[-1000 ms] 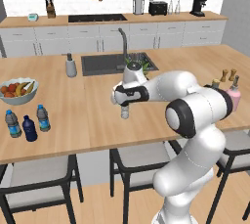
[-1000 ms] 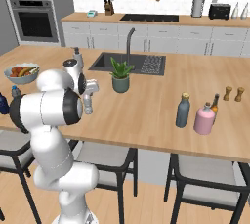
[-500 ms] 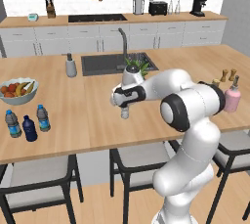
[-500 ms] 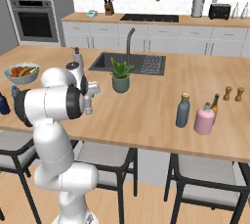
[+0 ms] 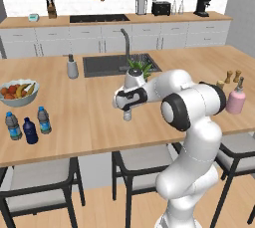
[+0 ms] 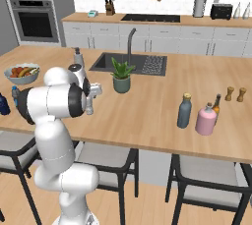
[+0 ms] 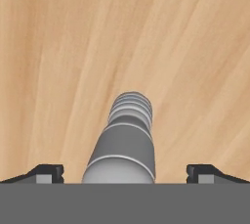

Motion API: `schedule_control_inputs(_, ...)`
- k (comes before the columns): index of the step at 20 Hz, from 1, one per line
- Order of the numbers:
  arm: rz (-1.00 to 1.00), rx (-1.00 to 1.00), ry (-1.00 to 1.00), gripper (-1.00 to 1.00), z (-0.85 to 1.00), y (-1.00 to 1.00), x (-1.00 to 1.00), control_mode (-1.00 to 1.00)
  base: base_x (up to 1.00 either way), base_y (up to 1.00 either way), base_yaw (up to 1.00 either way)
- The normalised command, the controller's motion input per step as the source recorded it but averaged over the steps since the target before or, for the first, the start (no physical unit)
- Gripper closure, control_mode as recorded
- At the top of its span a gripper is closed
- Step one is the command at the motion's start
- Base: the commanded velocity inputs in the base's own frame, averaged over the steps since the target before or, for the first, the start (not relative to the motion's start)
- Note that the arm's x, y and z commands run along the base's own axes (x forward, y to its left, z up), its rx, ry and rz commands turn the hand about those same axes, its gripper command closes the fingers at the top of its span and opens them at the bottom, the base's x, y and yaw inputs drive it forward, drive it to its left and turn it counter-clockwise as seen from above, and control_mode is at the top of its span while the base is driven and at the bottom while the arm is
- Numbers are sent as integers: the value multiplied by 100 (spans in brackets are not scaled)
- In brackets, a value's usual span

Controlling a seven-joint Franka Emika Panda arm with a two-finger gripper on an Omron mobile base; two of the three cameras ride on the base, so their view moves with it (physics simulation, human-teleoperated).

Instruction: Move the plastic bottles in the middle to the plastics group, and the glass bottles in the middle to the glass group.

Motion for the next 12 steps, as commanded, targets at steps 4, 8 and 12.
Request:
schedule_control_inputs(4, 0, 0, -1, -100, 0, 0, 14, -100, 0, 0, 0)
schedule_control_inputs(8, 0, 1, 0, 100, 0, -1, 3, -100, 0, 0, 0)
schedule_control_inputs(12, 0, 0, 0, 100, 0, 0, 0, -100, 0, 0, 0)
